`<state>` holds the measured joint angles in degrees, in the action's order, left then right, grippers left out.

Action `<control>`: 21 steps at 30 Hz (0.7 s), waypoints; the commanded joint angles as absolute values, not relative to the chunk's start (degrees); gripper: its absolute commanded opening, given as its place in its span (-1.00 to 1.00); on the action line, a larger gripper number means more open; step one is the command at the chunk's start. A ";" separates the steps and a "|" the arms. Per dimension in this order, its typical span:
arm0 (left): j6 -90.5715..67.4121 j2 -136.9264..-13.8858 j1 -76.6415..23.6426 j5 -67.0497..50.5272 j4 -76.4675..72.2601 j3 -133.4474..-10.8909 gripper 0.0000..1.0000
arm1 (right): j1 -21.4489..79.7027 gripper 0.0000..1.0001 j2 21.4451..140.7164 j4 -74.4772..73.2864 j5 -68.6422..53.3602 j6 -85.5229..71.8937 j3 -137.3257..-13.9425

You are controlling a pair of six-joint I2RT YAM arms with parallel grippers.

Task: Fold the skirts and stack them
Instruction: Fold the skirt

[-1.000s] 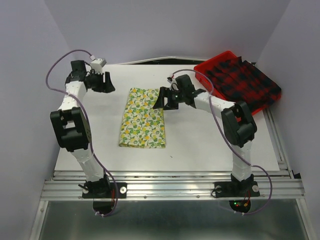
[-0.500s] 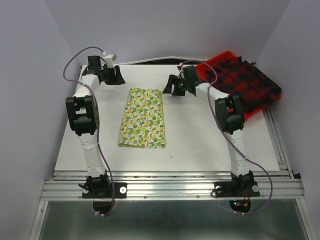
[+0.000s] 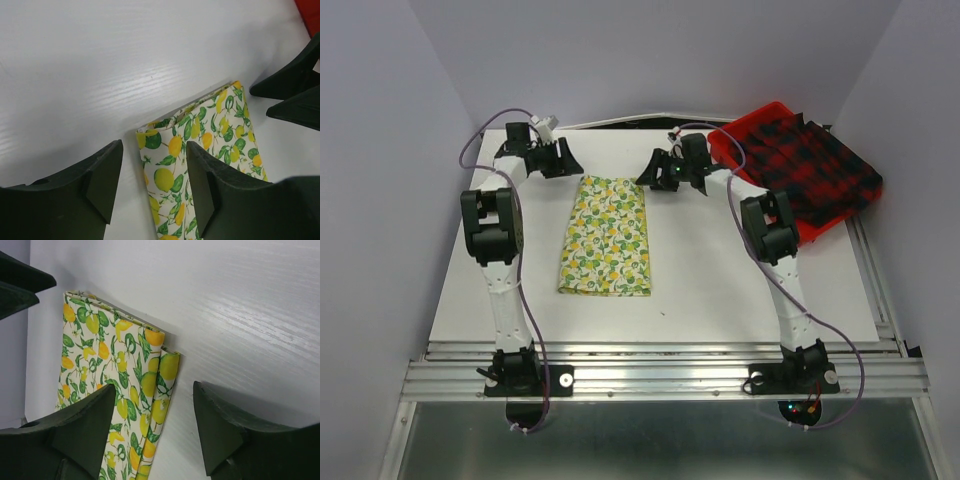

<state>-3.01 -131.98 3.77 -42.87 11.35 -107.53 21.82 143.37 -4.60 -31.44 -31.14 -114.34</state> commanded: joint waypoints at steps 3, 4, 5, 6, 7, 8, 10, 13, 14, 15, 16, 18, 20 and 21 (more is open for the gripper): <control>-5.45 -132.89 2.99 -42.90 9.32 -104.59 0.34 | 21.88 0.29 147.21 -2.29 -33.22 -33.57 -116.54; -5.45 -133.24 3.08 -42.46 9.49 -104.59 0.34 | 21.88 0.24 147.48 -2.11 -33.31 -33.66 -116.63; -5.45 -133.50 2.99 -42.19 9.58 -104.59 0.34 | 21.88 0.22 147.74 -1.94 -33.31 -33.58 -116.89; -5.36 -134.03 2.99 -42.45 9.58 -104.59 0.33 | 21.88 0.22 148.09 -1.93 -33.31 -33.66 -117.07; -5.27 -134.38 2.99 -43.06 9.58 -104.68 0.29 | 21.88 0.19 148.53 -1.76 -33.57 -33.66 -117.33; -5.27 -134.56 2.99 -43.59 9.58 -104.85 0.25 | 21.88 0.18 148.71 -1.76 -33.84 -33.75 -117.42; -5.71 -135.44 2.99 -44.47 9.58 -105.03 0.19 | 21.88 0.15 149.50 -1.32 -34.71 -34.71 -117.51; -6.50 -135.97 2.90 -46.05 8.53 -105.21 0.14 | 21.88 0.09 150.46 -0.70 -36.03 -36.20 -117.33; -6.76 -136.05 2.99 -46.14 8.18 -105.21 0.14 | 21.88 0.08 150.73 -0.62 -36.21 -36.47 -117.33; -7.03 -136.32 2.99 -46.23 8.00 -105.21 0.13 | 21.88 0.08 150.99 0.08 -36.47 -36.82 -117.42; -7.55 -136.49 2.99 -46.49 7.48 -105.12 0.12 | 21.88 0.07 151.26 1.13 -36.82 -37.17 -117.42; -8.61 -137.28 2.99 -47.11 7.21 -105.47 0.11 | 21.88 0.06 151.79 1.67 -37.44 -38.23 -117.51; -9.05 -137.64 2.90 -47.55 6.94 -105.91 0.11 | 21.88 0.05 152.22 2.28 -38.14 -39.11 -117.51; -9.31 -137.98 2.99 -47.72 6.86 -106.00 0.11 | 21.88 0.04 152.40 2.46 -38.58 -39.29 -117.34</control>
<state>-8.08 -136.81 3.05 -46.52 7.40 -104.68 21.71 148.92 3.75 -37.60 -38.09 -116.97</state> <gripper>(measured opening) 0.559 0.526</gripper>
